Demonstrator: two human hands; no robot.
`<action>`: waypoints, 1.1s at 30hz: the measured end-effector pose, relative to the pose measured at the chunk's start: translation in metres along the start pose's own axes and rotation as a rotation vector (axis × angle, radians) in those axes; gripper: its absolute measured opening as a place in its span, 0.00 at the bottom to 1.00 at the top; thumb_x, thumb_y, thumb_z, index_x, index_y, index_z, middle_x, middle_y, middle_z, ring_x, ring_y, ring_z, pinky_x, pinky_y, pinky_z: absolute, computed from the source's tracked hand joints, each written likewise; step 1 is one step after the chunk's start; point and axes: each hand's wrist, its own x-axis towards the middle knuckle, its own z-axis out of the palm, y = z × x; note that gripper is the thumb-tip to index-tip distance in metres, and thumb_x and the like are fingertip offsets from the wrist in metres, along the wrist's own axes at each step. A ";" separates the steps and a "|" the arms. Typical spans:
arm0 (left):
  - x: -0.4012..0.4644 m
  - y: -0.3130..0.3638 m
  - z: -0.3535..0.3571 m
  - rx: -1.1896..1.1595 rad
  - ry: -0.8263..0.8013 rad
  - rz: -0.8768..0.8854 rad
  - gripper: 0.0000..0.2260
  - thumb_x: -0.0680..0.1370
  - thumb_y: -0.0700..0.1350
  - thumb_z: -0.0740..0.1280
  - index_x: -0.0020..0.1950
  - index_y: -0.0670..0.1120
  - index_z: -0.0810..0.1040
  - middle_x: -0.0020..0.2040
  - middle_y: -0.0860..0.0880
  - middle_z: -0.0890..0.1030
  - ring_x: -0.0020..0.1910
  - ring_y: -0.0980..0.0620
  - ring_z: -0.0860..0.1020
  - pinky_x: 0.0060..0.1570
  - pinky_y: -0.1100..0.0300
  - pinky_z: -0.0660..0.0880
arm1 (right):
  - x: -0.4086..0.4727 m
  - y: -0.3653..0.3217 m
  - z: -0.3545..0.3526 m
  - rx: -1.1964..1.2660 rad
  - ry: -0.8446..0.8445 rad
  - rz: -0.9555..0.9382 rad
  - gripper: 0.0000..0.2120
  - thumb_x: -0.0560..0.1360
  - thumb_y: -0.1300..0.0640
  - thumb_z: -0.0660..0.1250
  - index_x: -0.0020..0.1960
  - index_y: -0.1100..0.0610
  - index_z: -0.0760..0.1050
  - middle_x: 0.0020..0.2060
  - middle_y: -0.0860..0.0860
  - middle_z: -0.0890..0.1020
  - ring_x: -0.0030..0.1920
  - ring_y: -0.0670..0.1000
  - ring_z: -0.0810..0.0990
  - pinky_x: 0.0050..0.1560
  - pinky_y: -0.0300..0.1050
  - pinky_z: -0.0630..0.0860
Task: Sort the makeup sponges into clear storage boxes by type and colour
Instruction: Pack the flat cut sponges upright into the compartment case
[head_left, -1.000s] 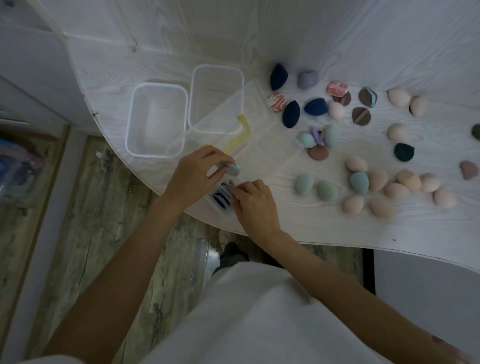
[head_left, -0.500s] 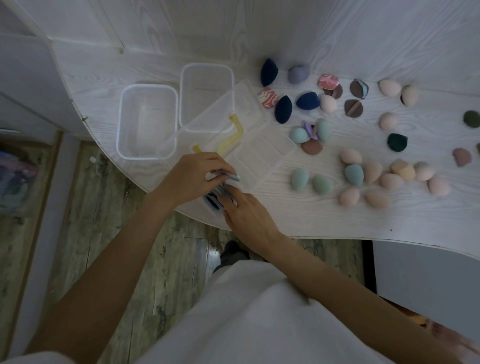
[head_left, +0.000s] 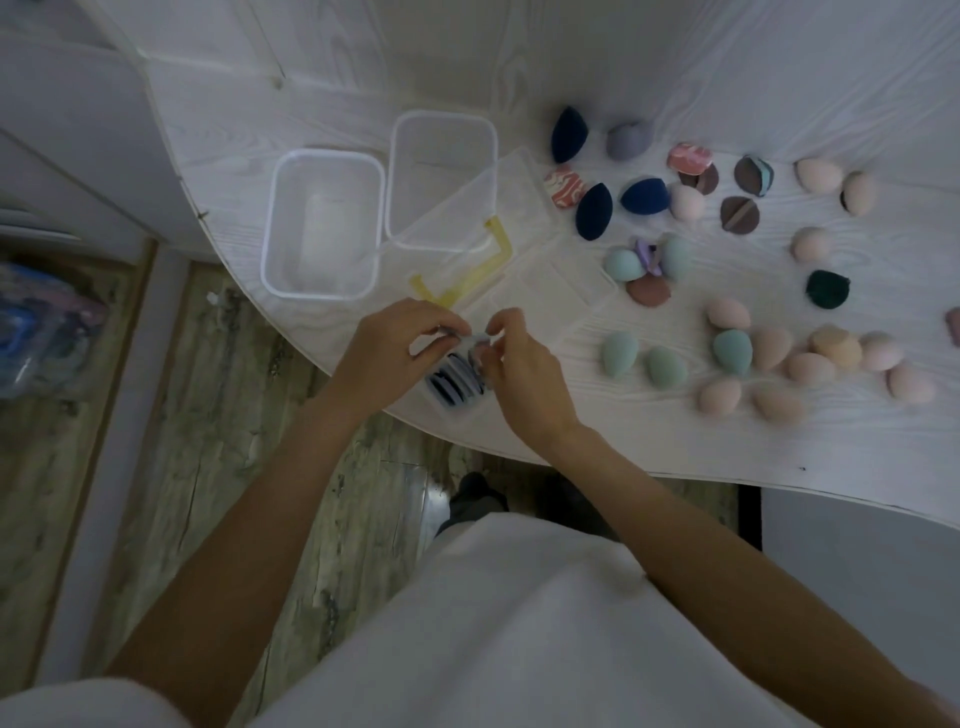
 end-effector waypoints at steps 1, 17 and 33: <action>0.000 0.002 0.003 0.023 0.044 0.005 0.08 0.75 0.39 0.68 0.53 0.43 0.80 0.51 0.47 0.81 0.51 0.53 0.77 0.54 0.59 0.75 | 0.001 0.001 0.000 -0.021 -0.002 -0.012 0.04 0.81 0.58 0.56 0.51 0.59 0.63 0.38 0.55 0.76 0.34 0.55 0.75 0.34 0.50 0.70; -0.011 -0.008 0.018 0.514 -0.301 0.189 0.12 0.69 0.46 0.74 0.51 0.46 0.81 0.50 0.47 0.80 0.50 0.45 0.76 0.46 0.55 0.66 | -0.005 0.019 -0.016 -0.023 0.201 -0.054 0.06 0.78 0.55 0.63 0.49 0.57 0.70 0.44 0.50 0.77 0.37 0.47 0.78 0.36 0.51 0.77; -0.016 -0.011 0.022 0.546 -0.161 0.215 0.07 0.70 0.47 0.74 0.47 0.50 0.84 0.46 0.53 0.82 0.47 0.48 0.70 0.42 0.56 0.62 | 0.002 0.019 0.005 -0.802 0.114 -0.254 0.07 0.66 0.55 0.72 0.37 0.59 0.77 0.43 0.55 0.77 0.41 0.55 0.73 0.40 0.46 0.67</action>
